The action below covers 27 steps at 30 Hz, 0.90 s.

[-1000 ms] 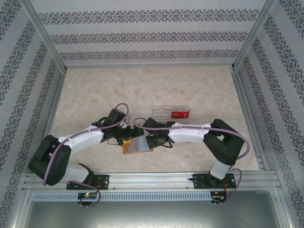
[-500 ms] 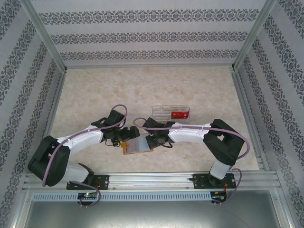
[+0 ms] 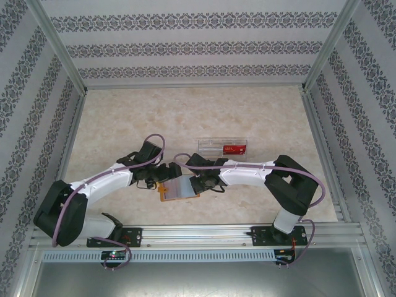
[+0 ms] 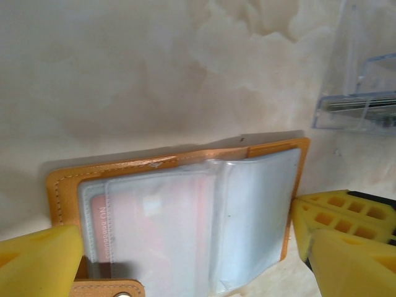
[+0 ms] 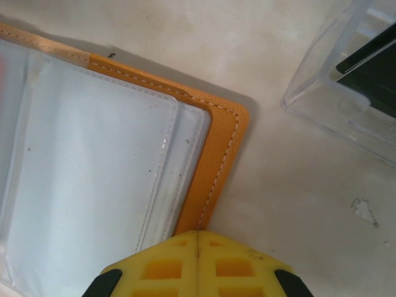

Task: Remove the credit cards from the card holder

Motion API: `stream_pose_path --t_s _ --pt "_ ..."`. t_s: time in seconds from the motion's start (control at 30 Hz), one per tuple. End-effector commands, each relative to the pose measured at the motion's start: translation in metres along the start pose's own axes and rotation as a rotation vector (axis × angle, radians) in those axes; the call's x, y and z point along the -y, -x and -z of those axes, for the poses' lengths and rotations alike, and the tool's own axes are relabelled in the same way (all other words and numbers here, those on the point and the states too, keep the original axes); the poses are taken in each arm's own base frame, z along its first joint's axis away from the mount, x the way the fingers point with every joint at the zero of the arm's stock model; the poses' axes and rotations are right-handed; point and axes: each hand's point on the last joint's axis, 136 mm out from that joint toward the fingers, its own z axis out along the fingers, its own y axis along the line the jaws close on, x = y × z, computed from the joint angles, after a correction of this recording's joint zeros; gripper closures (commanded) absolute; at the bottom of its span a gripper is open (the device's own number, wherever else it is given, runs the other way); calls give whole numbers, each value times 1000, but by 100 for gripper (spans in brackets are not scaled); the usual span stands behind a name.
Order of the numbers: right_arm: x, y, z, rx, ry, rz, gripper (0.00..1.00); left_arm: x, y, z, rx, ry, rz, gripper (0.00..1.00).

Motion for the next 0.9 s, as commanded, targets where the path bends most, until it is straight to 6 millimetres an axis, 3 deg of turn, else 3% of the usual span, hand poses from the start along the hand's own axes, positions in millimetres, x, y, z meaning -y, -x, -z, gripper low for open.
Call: stream_pose_path --t_s 0.0,0.57,0.87 --pt "2 -17 -13 -61 -20 2 96 6 5 5 5 -21 -20 6" --pt "2 -17 -13 -63 -21 0 96 0 -10 -22 -103 -26 -4 7" --pt "3 -18 -14 -65 -24 2 96 25 -6 -22 -101 -111 -20 7"
